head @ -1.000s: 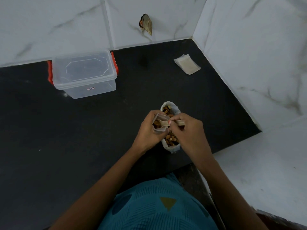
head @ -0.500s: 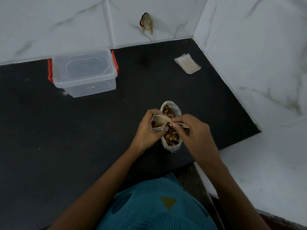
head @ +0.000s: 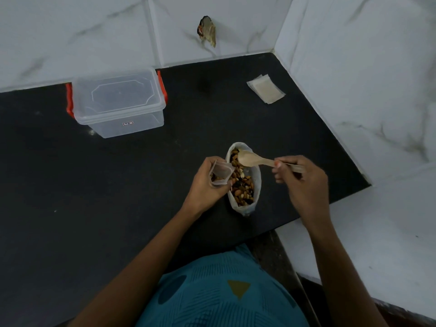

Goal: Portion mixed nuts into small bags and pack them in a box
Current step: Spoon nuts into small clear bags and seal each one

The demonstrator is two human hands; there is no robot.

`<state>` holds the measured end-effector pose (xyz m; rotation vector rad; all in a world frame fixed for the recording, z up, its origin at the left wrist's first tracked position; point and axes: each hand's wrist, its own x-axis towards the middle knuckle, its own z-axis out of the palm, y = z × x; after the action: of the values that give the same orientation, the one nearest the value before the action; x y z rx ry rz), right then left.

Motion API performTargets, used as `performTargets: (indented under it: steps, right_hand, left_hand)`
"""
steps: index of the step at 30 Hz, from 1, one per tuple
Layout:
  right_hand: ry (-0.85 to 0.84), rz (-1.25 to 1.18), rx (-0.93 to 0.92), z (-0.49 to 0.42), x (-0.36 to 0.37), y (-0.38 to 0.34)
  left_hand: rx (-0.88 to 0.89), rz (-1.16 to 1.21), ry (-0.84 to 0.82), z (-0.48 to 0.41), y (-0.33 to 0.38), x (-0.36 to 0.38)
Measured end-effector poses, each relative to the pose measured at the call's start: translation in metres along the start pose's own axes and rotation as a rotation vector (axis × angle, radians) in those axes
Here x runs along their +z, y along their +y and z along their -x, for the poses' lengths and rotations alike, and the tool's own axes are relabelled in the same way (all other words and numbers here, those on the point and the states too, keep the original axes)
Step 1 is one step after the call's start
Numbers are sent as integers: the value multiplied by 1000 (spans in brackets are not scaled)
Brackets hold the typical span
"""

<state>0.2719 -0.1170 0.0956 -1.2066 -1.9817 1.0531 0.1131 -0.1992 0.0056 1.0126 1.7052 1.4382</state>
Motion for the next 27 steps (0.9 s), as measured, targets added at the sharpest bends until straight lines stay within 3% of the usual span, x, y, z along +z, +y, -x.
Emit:
performTargets:
  steps: [4,10,17,20,27]
  right_hand:
    - [18,96,81,-2,1,21]
    - [-51,313,49,5,22,42]
    - [-96,357,25,6,36,56]
    - [-82,317,30,5,38,59]
    - [-9,-2,373,-8,29,56]
  left_hand:
    - [-18,-20,3,1,-8,1]
    - [-96,-31,-35,3,-15,2]
    - [-150,-22,-83,3,-21,6]
    - [-150,-30,-91,3,-23,7]
    - [-163,-26,-112,2,-22,8]
